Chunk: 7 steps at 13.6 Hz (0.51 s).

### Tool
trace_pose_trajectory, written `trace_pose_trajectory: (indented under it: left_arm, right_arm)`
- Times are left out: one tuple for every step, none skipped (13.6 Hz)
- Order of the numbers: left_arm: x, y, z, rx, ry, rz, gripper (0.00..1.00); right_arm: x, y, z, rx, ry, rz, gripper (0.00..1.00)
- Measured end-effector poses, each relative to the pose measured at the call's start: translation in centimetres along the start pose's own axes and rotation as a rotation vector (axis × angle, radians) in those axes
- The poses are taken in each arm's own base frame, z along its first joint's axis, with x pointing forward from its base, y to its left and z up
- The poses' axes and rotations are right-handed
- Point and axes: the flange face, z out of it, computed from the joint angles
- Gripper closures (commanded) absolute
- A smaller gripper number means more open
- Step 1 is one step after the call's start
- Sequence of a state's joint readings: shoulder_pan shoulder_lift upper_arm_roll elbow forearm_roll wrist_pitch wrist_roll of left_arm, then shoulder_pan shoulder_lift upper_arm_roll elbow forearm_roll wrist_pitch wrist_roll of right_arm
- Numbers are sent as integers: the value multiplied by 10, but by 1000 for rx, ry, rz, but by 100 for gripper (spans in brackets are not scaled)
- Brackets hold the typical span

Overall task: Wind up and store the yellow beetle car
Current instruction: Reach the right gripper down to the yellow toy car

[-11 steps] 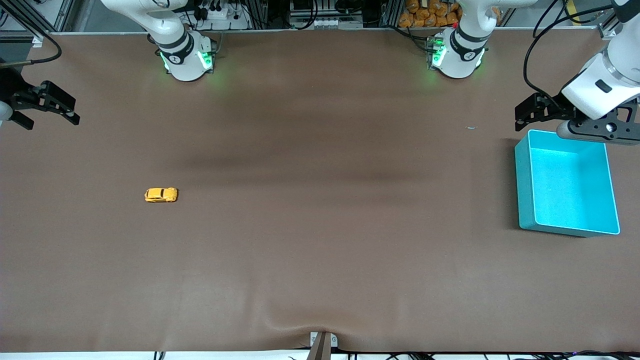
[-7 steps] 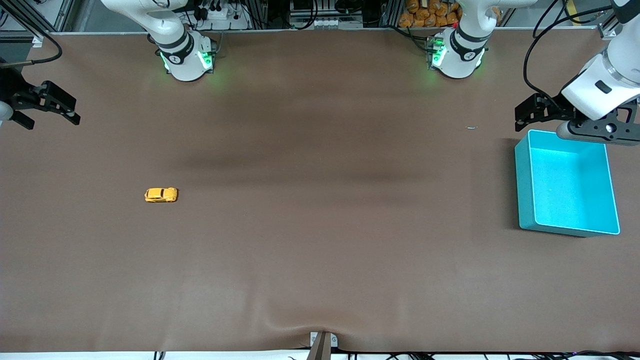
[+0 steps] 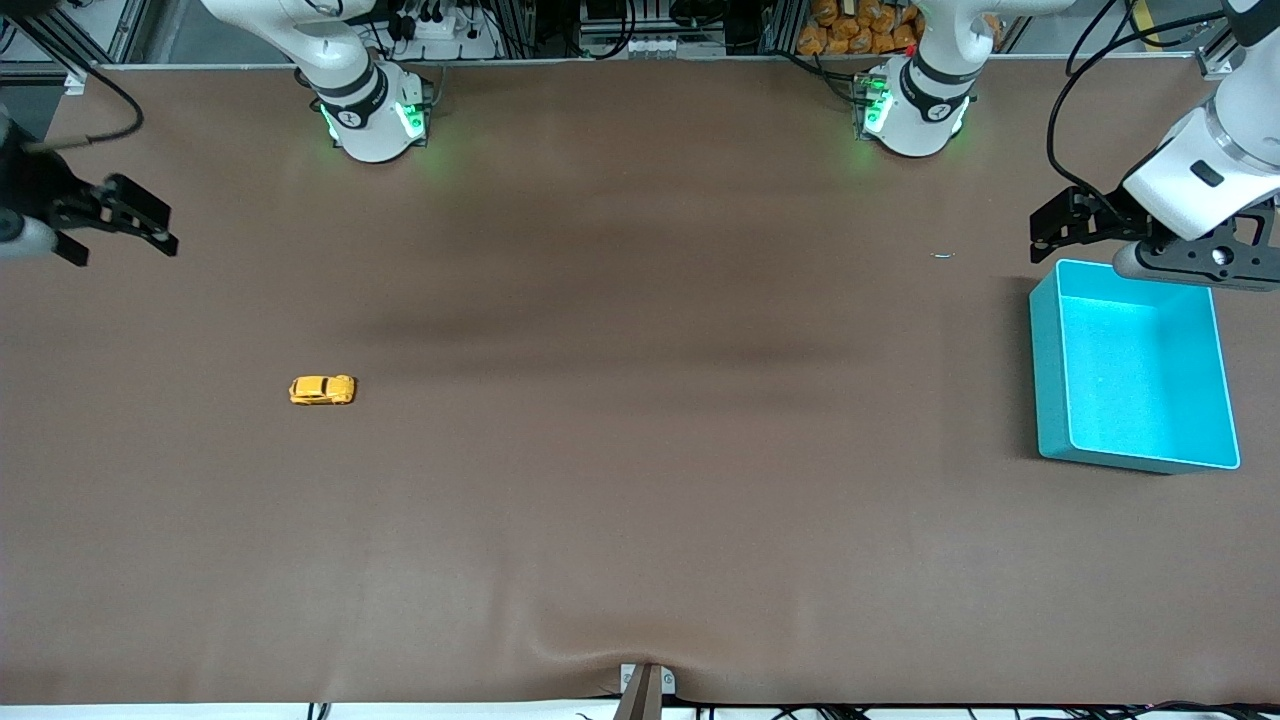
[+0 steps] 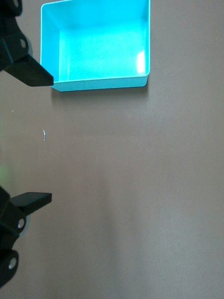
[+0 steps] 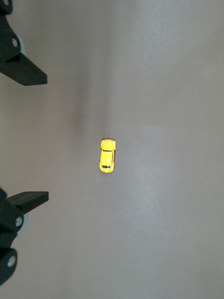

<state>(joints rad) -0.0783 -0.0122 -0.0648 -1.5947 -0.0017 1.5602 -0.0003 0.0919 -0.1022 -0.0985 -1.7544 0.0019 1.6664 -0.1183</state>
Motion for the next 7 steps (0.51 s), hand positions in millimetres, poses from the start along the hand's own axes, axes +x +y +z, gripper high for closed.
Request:
trace_pose_trajectory:
  left_arm:
    - [0,0,-2,0,4,0,0]
    - [0,0,-3,0,7,0,0]
    - [0,0,-4,0,8,0,0]
    - [1,0,-4,0,8,0,0]
    - [1,0,-4,0,8,0,0]
    - [1,0,-4,0,9,0,0]
    - [1,0,-4,0,10,0,0]
  right_arm:
    - [7,0,23,-1,-5,-1,0]
    - [12,0,50,-2,-7,-2,0]
    - [15,1,78,-3,-7,-14,0]
    - [15,0,103,-5,-5,-45,0]
    - [14,0,128,-6,-7,-97,0]
    - [12,0,151,-6,-13,-160,0]
    - [10,0,173,-6,-18,-223,0]
